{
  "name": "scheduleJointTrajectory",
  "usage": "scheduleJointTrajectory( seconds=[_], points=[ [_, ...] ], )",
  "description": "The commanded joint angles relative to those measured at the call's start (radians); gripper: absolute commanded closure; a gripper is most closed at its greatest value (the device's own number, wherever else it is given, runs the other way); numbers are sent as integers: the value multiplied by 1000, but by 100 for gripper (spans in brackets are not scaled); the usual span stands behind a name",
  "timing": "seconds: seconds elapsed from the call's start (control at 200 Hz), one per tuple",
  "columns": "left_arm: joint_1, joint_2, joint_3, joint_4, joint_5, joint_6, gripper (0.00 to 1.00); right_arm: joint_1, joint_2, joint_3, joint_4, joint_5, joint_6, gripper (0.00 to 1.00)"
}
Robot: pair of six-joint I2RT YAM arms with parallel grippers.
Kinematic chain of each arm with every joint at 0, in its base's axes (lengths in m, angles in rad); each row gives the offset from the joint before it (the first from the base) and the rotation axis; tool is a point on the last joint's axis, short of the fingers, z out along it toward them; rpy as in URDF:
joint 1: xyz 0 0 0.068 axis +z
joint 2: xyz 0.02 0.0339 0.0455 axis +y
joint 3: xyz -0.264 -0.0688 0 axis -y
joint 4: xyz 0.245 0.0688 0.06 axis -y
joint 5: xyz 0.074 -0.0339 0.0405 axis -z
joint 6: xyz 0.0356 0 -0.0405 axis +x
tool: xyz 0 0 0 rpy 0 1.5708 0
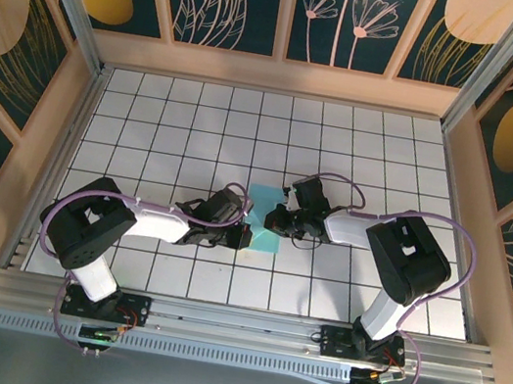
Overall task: Fold a paper plane with a square sheet of paper (fold left side to right side)
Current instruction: Fold the triangle a second time at the center of the table.
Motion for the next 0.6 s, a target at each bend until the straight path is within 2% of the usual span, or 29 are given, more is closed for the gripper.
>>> scheduleJointTrajectory(
  seconds=[0.0,0.27,0.44,0.596],
  points=[
    [7,29,-34,-38,-37,9,100,12,-52,26,-27,20,-25,100],
    [8,42,-22,-41,-37,30,100,33,-194,-72,40,73,9,100],
    [8,41,-24,-54,-47,40,100,96,-201,-107,94,112,54,100],
    [7,42,-28,-55,-53,42,100,116,-165,-114,134,109,75,100]
  ],
)
